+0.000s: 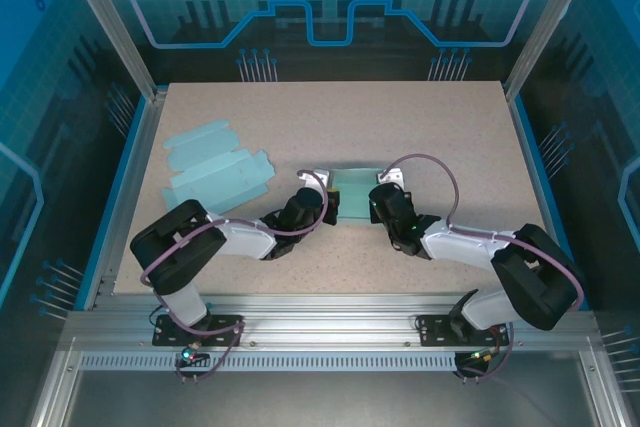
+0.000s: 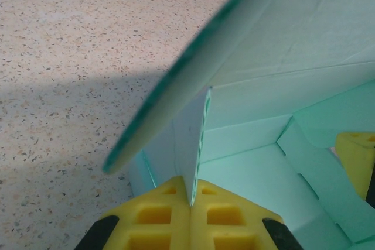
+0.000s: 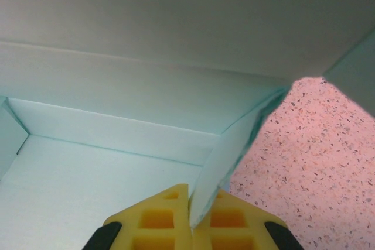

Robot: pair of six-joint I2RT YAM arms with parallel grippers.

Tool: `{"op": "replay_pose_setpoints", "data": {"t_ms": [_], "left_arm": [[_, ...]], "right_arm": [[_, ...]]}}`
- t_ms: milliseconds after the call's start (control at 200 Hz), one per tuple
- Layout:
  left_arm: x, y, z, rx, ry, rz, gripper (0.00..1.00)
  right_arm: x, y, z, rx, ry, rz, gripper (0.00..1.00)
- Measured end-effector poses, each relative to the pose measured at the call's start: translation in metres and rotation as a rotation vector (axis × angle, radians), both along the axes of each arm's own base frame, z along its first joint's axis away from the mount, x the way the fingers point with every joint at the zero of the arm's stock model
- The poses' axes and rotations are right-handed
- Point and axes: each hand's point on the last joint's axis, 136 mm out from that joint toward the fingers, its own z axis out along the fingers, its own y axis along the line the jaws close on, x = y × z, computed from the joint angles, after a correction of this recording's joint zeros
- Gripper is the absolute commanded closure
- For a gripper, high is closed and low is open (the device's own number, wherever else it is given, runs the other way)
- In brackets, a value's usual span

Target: Fold the paper box

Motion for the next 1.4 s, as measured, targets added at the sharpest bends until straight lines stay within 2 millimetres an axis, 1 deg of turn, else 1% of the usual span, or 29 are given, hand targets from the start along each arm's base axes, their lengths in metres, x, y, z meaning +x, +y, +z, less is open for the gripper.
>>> {"op": "replay_pose_setpoints", "data": {"t_ms": [220, 390, 500, 565, 630, 665, 785, 936, 1031, 1196, 1301, 1401], "left_arm": [[0.000, -0.001, -0.002, 0.004, 0.005, -0.002, 0.97], [-0.003, 0.000, -0.008, 0.009, 0.010, -0.007, 0.96], [-0.007, 0.001, -0.011, 0.007, 0.009, -0.012, 0.96], [-0.008, 0.001, -0.012, 0.003, 0.005, -0.014, 0.96], [-0.009, 0.001, -0.012, -0.001, 0.001, -0.015, 0.95], [-0.010, 0.001, -0.012, -0.002, 0.000, -0.016, 0.95], [-0.015, 0.001, -0.018, 0.007, 0.014, -0.029, 0.94], [-0.024, -0.001, -0.038, 0.041, 0.058, -0.057, 0.95], [-0.025, -0.002, -0.038, 0.037, 0.057, -0.064, 0.95], [-0.027, -0.006, -0.039, 0.033, 0.062, -0.081, 0.95], [-0.028, -0.007, -0.039, 0.032, 0.063, -0.086, 0.95], [-0.029, -0.007, -0.039, 0.032, 0.063, -0.087, 0.95]], "right_arm": [[-0.001, -0.001, -0.001, -0.002, 0.002, 0.000, 0.96], [-0.002, -0.002, -0.004, -0.004, 0.006, 0.000, 0.95], [-0.003, -0.002, -0.005, -0.003, 0.004, 0.000, 0.94], [-0.004, -0.003, -0.005, -0.003, 0.004, 0.001, 0.91], [-0.006, -0.003, -0.004, -0.002, 0.006, 0.005, 0.87], [-0.008, -0.002, -0.003, 0.001, 0.007, 0.008, 0.80], [-0.017, 0.005, 0.002, 0.009, 0.010, 0.039, 0.66], [-0.028, 0.011, 0.011, 0.013, 0.011, 0.070, 0.59], [-0.036, 0.011, 0.017, 0.020, 0.011, 0.080, 0.48], [-0.048, 0.007, 0.034, 0.046, 0.000, 0.083, 0.32], [-0.055, -0.001, 0.045, 0.066, -0.009, 0.070, 0.26], [-0.062, -0.010, 0.051, 0.075, -0.007, 0.053, 0.19]]}}
